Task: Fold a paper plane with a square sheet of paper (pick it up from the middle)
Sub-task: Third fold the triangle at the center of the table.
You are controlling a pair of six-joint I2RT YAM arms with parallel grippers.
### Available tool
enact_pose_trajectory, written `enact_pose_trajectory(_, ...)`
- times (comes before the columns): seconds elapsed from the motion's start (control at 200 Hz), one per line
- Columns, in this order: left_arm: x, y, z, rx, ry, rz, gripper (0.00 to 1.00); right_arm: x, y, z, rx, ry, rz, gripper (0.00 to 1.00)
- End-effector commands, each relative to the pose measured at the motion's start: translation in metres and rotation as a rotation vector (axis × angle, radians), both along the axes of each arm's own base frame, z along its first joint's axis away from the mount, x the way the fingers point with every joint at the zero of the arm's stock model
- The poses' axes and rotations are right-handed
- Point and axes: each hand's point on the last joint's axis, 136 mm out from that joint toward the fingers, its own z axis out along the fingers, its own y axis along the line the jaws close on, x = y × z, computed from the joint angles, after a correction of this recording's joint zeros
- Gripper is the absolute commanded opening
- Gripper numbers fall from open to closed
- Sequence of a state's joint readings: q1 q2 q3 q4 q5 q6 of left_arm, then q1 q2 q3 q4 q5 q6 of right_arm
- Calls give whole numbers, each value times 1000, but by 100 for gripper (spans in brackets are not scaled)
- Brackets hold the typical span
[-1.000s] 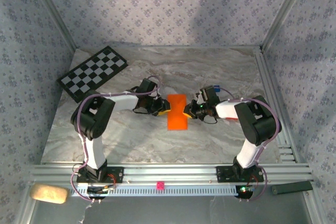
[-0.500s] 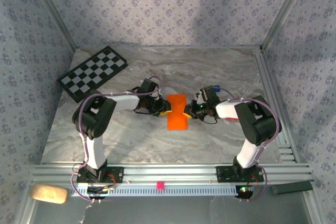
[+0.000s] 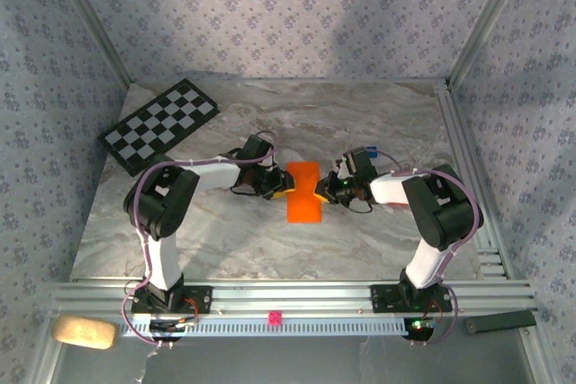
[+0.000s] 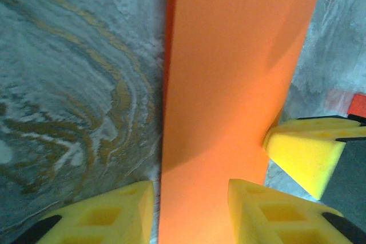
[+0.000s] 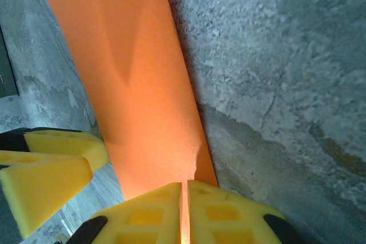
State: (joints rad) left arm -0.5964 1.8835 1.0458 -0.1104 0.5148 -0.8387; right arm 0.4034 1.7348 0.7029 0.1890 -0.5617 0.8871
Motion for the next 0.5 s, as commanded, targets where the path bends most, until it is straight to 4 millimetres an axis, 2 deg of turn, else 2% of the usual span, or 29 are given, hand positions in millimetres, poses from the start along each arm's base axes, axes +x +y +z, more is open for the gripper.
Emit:
enact_pose_trajectory(0.0, 0, 8, 3, 45, -1, 14, 39, -34, -25, -43, -137, 176, -44, 13)
enact_pose_trajectory(0.13, 0, 3, 5, 30, -3, 0, 39, -35, -26, -45, -139, 181, -46, 13)
enact_pose_trajectory(0.495, -1, -10, 9, -43, 13, -24, 30, -34, -25, -45, -139, 183, -43, 13)
